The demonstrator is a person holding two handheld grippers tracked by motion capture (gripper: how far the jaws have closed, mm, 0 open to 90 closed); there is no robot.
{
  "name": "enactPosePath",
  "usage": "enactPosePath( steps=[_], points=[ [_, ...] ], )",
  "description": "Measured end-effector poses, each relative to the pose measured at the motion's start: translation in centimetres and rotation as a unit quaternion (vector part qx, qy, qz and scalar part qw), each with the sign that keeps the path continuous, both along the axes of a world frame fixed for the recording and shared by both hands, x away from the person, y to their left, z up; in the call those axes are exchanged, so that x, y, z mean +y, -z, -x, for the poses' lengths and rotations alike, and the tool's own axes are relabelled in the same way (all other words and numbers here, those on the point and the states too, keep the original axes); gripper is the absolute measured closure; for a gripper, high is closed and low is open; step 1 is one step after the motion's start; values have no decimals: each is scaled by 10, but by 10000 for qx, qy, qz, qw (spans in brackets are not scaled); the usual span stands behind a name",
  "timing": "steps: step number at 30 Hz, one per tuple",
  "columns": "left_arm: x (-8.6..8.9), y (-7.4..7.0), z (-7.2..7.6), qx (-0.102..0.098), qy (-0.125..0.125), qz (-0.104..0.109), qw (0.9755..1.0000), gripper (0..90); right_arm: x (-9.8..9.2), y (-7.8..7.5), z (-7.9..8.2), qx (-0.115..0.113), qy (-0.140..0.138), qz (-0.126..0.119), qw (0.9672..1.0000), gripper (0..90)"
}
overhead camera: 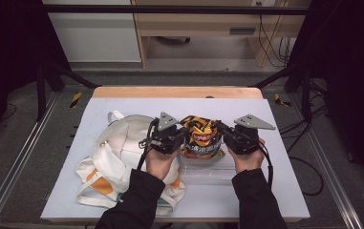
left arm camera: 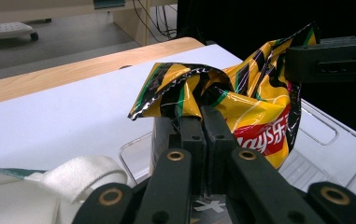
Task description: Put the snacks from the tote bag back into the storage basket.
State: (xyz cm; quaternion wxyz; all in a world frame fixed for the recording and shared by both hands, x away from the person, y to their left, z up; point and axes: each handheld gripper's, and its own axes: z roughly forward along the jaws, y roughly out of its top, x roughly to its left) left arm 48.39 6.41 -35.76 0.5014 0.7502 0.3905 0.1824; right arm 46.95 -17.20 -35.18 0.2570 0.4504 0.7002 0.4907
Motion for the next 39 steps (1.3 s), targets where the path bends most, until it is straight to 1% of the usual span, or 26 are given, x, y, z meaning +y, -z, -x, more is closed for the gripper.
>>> enactPosePath(
  steps=[5,8,14,15,17,19,21,22,24,26,29,31,34,36,39],
  points=[
    [-2,2,-7,-22,-81,10,10000,880,1,3,-6,-134,75,51,9999,827],
    [-3,3,-13,-25,-140,1,9999,875,2,5,-11,-216,129,33,9997,794],
    [-5,6,-22,-67,-221,95,9997,858,6,8,-21,-358,286,89,9989,719],
    [-5,7,-24,-101,-234,112,9996,854,6,9,-23,-367,287,90,9989,709],
    [-5,8,-25,-176,-266,121,9994,819,7,9,-26,-406,358,87,9985,675],
    [-6,9,-27,-244,-287,104,9992,757,6,10,-29,-451,417,125,9980,625],
    [-6,11,-28,-302,-300,61,9991,702,5,11,-31,-475,449,156,9977,558],
    [-6,11,-28,-316,-308,51,9990,661,5,12,-33,-515,470,161,9974,517],
    [-5,12,-27,-372,-325,17,9988,620,3,12,-33,-532,492,157,9972,466],
    [-3,12,-26,-424,-356,-3,9985,560,1,11,-33,-579,520,175,9968,396],
    [2,10,-25,-445,-359,42,9984,497,0,8,-30,-654,485,115,9966,335],
    [7,9,-24,-486,-325,100,9982,465,-2,5,-25,-773,480,7,9958,294],
    [16,7,-20,-509,-218,170,9983,445,-4,0,-19,-850,418,-130,9954,273],
    [21,5,-18,-516,-159,181,9984,433,-5,-3,-14,-875,345,-128,9955,256],
    [32,4,-13,-542,-87,129,9984,424,-6,-6,-7,-848,286,-124,9959,228]
  ],
)
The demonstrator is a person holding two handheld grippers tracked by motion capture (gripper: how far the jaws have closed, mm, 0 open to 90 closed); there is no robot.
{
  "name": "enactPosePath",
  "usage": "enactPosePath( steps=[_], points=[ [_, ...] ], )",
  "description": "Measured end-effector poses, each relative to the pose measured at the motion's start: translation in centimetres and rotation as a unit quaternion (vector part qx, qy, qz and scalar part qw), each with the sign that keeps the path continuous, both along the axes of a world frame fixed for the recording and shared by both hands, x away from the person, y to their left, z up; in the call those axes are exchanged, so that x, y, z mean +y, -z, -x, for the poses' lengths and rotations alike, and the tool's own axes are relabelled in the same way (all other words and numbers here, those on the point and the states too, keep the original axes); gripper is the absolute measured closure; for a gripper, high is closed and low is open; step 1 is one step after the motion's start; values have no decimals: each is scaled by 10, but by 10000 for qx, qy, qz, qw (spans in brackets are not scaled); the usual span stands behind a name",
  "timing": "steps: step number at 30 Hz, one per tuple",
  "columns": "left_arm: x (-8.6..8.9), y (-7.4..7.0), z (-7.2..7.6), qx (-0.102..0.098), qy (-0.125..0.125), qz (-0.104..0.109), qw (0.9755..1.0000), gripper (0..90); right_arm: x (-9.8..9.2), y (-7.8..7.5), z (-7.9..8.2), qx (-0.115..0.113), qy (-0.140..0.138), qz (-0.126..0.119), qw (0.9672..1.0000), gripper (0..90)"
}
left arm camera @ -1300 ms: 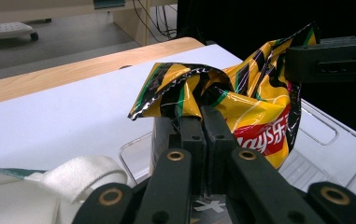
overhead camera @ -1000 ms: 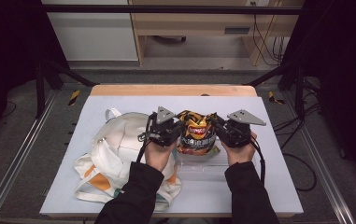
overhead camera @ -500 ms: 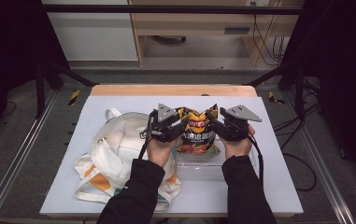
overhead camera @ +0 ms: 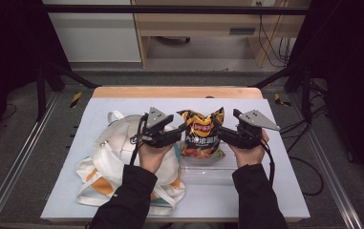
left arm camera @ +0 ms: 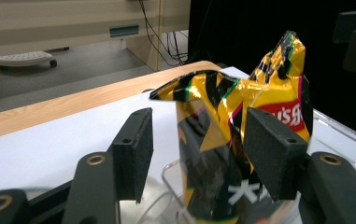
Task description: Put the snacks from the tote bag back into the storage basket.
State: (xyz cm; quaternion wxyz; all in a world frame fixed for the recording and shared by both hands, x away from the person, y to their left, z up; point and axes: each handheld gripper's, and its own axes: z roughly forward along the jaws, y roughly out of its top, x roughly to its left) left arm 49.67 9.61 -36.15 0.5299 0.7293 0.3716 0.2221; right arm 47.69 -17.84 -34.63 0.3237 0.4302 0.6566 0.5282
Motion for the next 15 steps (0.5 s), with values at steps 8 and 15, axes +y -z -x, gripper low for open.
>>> enactPosePath(
  steps=[8,15],
  points=[
    [32,0,15,-39,28,-145,9999,406,-8,-4,19,14,-109,55,9999,170],
    [63,1,30,-79,-39,-254,9996,395,-16,2,32,57,-173,168,9997,158]
  ],
)
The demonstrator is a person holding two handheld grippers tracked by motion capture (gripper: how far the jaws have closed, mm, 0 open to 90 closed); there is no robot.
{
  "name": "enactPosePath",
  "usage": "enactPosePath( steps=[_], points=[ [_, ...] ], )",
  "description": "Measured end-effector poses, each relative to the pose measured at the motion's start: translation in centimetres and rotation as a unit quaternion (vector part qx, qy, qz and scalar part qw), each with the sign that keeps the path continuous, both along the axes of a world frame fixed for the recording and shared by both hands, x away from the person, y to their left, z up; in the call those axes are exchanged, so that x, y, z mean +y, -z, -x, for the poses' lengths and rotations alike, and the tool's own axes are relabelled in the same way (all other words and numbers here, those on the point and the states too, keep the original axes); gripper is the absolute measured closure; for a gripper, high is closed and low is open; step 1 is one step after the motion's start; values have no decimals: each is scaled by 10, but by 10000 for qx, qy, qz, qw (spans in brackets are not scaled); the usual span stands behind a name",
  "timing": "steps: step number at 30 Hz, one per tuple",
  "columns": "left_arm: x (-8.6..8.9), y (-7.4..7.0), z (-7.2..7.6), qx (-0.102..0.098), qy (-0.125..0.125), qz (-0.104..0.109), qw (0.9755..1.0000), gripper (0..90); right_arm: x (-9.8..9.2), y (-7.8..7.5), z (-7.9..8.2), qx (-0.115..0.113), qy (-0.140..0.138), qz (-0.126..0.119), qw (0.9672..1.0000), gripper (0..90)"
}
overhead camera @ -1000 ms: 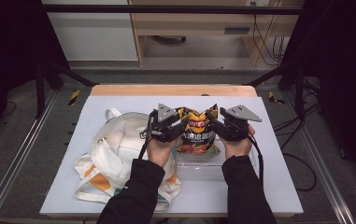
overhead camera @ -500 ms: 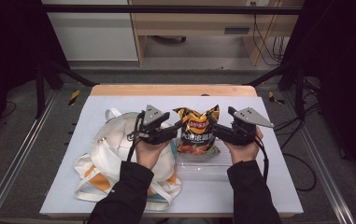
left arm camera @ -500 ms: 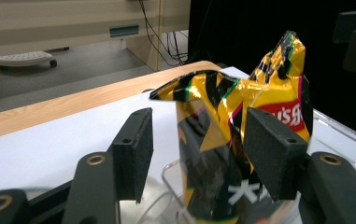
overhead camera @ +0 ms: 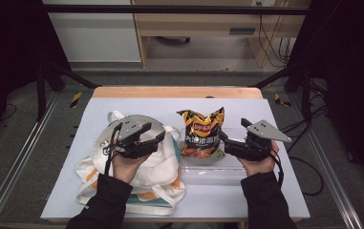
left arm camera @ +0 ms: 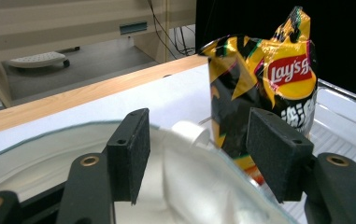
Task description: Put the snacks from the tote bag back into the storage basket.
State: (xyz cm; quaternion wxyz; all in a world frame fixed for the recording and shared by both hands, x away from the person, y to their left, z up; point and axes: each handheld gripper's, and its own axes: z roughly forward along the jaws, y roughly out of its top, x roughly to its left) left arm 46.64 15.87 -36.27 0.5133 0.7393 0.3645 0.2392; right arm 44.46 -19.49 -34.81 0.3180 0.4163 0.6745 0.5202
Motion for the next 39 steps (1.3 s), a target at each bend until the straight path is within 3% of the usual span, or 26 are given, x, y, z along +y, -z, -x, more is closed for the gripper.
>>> enactPosePath(
  steps=[9,23,29,39],
  points=[
    [42,9,22,-66,-219,20,9997,384,-14,12,12,85,62,151,9998,129],
    [94,33,37,32,-756,10,9971,383,-41,34,25,176,146,304,9993,85],
    [108,44,42,110,-893,-94,9959,394,-57,42,26,249,336,313,9986,84],
    [129,49,51,110,-1031,-64,9946,378,-67,56,20,467,474,413,9969,84]
  ],
)
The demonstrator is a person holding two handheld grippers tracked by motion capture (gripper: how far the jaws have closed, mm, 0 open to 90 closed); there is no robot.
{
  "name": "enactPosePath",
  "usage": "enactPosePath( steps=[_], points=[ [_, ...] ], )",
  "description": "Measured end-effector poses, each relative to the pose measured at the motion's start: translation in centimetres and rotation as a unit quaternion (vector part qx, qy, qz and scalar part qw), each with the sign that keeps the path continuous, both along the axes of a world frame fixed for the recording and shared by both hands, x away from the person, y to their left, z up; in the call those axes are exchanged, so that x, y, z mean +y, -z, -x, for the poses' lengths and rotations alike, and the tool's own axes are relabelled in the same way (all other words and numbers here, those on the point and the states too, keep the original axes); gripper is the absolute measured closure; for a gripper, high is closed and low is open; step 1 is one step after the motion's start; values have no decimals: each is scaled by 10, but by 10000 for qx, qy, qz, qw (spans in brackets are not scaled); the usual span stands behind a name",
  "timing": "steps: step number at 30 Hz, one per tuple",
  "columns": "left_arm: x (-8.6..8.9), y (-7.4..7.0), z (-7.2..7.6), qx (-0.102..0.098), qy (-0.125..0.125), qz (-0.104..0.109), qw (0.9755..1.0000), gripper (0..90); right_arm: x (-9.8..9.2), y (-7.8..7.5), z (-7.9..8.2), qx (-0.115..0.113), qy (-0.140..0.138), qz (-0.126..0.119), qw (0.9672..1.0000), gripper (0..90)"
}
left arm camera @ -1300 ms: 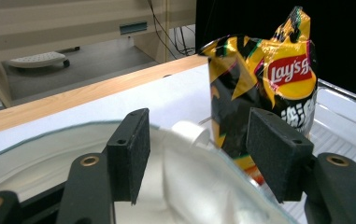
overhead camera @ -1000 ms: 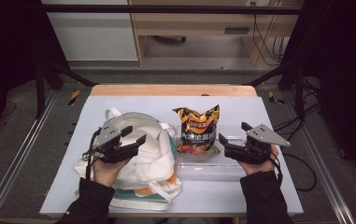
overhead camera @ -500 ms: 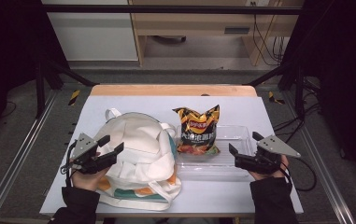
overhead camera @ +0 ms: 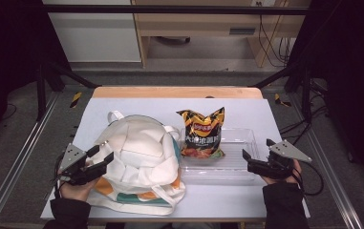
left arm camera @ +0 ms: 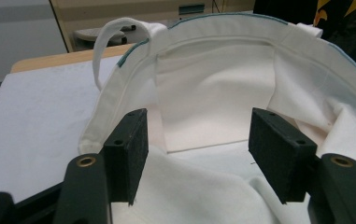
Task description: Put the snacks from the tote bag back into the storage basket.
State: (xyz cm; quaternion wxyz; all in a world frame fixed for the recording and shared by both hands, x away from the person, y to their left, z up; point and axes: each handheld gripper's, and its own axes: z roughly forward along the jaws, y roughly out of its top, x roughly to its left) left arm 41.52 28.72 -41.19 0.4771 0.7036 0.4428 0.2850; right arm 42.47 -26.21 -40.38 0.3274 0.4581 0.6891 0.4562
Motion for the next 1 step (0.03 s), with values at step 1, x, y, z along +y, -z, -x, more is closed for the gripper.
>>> enactPosePath(
  steps=[1],
  points=[
    [2,1,1,0,1,-5,10000,377,0,0,0,11,0,-4,10000,84]
  ],
)
